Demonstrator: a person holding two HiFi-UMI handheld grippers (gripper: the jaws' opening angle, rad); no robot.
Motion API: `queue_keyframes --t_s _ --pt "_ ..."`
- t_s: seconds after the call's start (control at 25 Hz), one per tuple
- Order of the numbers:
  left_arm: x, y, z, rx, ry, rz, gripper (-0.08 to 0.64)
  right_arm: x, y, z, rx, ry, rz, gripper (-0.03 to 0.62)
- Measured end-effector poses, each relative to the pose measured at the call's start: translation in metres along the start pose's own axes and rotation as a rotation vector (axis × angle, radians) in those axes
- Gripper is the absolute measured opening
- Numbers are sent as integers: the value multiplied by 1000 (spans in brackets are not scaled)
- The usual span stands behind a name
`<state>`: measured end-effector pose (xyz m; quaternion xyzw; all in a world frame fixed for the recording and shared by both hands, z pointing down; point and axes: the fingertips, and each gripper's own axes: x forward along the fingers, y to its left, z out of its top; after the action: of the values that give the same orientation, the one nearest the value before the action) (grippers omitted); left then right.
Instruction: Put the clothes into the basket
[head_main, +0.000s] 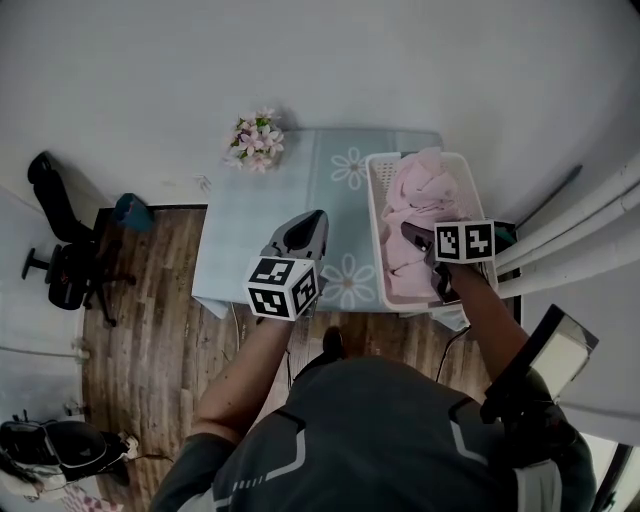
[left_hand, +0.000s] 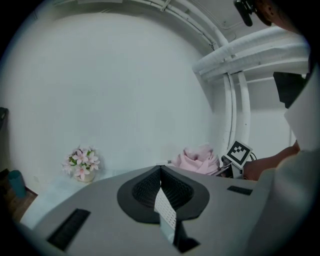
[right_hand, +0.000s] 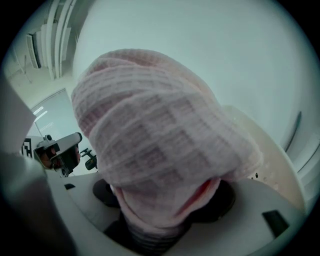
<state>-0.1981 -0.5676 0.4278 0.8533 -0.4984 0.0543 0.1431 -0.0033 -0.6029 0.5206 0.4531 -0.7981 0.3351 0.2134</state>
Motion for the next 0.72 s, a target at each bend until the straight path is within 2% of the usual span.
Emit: queue_keyframes --t_s 0.24,0.72 --pt "18 9 -26 -50 60 -10 9 32 -13 -29 5 131 -17 337" --pt "29 10 -60 -64 114 -23 11 83 -29 -69 10 333 -58 337"
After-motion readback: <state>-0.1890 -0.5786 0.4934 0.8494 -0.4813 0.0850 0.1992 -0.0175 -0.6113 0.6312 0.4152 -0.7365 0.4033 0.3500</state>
